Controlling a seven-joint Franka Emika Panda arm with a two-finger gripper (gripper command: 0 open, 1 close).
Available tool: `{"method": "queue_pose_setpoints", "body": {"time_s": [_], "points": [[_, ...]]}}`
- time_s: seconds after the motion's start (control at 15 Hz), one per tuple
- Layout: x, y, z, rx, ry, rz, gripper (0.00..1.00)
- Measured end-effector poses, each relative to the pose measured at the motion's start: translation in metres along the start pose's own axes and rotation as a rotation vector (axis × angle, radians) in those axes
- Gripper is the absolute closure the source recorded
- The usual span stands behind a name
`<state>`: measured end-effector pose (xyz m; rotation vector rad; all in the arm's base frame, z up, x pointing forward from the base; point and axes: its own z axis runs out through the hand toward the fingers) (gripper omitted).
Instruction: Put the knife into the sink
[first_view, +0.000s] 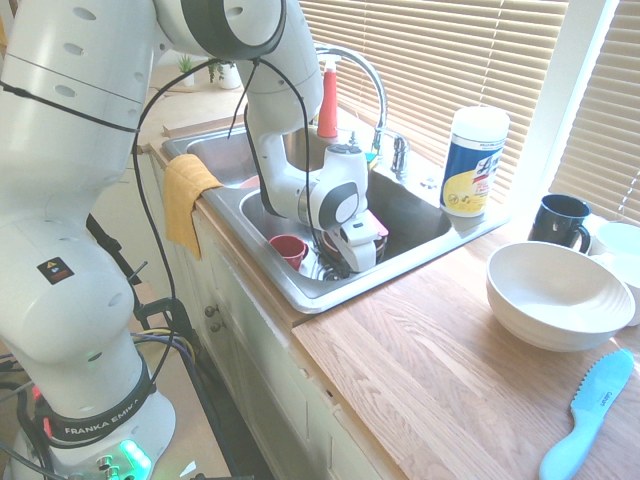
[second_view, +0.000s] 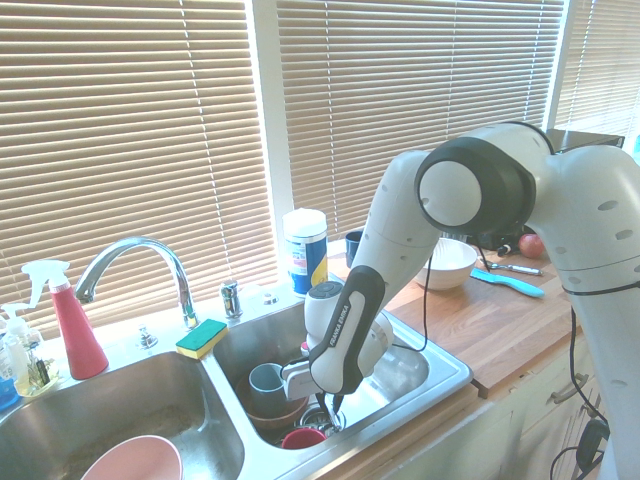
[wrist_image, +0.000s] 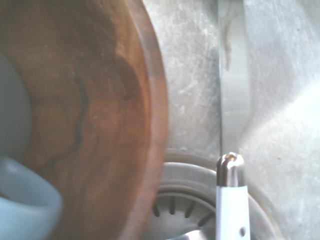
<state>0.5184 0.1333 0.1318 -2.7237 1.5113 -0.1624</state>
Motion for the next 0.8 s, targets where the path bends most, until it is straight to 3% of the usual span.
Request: {"method": "queue_pose_setpoints", "body": {"time_s": [0.33, 0.53, 0.8], "points": [[0.007, -0.004, -0.011, 0.02, 0.017, -0.001, 0.0], [0.015, -0.013, -0.07, 0.048, 0.053, -0.032, 0.0], [0.009, -0.005, -0.157, 0.06, 0.022, -0.134, 0.0]]}}
